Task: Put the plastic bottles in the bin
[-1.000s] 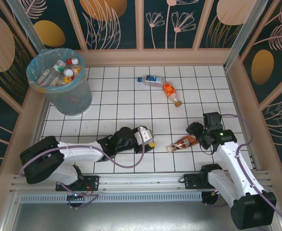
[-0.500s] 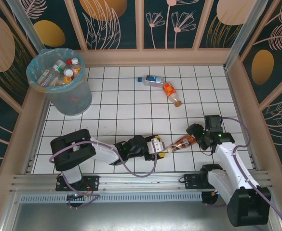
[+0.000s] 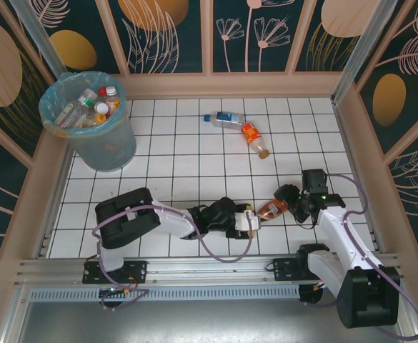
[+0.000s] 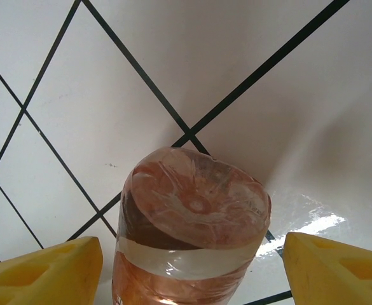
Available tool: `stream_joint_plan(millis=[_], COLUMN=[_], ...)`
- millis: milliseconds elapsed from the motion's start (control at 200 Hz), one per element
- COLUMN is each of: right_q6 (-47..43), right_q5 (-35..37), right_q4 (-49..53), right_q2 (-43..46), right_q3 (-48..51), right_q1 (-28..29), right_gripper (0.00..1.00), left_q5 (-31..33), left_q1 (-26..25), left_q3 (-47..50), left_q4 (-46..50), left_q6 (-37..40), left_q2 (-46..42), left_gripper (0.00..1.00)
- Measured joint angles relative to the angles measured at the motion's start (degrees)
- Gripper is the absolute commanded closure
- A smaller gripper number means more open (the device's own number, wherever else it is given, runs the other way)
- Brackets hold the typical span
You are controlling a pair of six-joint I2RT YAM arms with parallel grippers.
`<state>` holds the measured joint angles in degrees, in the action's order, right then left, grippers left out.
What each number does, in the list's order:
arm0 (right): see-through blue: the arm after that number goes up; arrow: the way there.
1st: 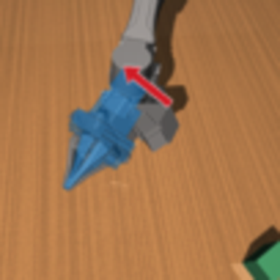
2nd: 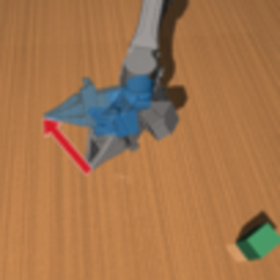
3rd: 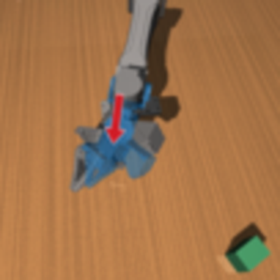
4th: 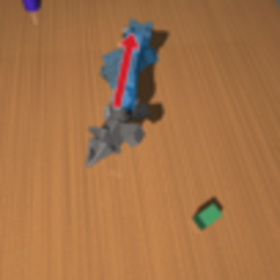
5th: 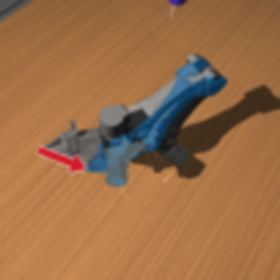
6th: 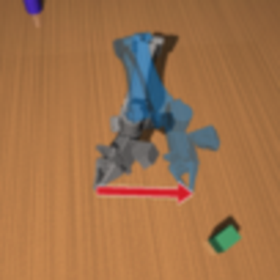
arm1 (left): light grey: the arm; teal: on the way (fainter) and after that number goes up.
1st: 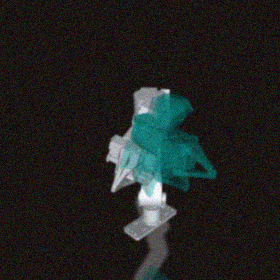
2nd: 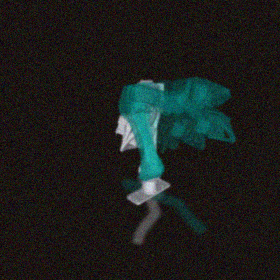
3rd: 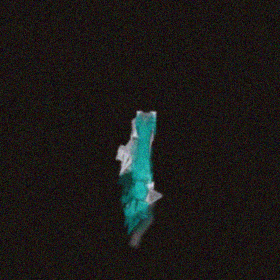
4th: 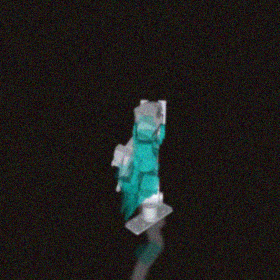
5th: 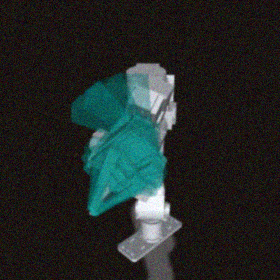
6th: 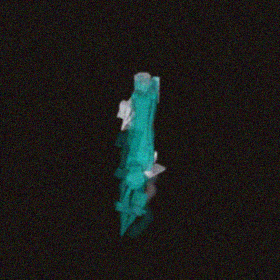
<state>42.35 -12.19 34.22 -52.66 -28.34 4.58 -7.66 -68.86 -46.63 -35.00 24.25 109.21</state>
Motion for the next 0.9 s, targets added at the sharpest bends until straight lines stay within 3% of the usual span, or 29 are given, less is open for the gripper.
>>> stream_joint_plan(millis=[410,485,636,896], right_q6=[0.0,0.0,0.0,0.0], right_q5=[-1.0,-1.1,-1.5,-2.8], right_q4=[-0.8,-0.9,-1.1,-2.3], right_q2=[0.1,0.3,0.4,-1.4], right_q3=[0.0,0.0,0.1,1.2], right_q1=[0.0,0.0,0.0,-0.1], right_gripper=[0.26,0.27,0.32,0.38], left_q5=[5.2,5.9,6.6,6.1], left_q1=[-1.2,-1.2,-0.9,-0.7], left_q3=[-2.6,-2.0,-1.7,-3.2], left_q4=[1.5,0.5,0.3,2.4], left_q6=[0.1,-0.5,-1.2,-0.9], left_q2=[3.5,3.4,2.6,2.7], left_gripper=[0.59,0.55,0.35,0.33])
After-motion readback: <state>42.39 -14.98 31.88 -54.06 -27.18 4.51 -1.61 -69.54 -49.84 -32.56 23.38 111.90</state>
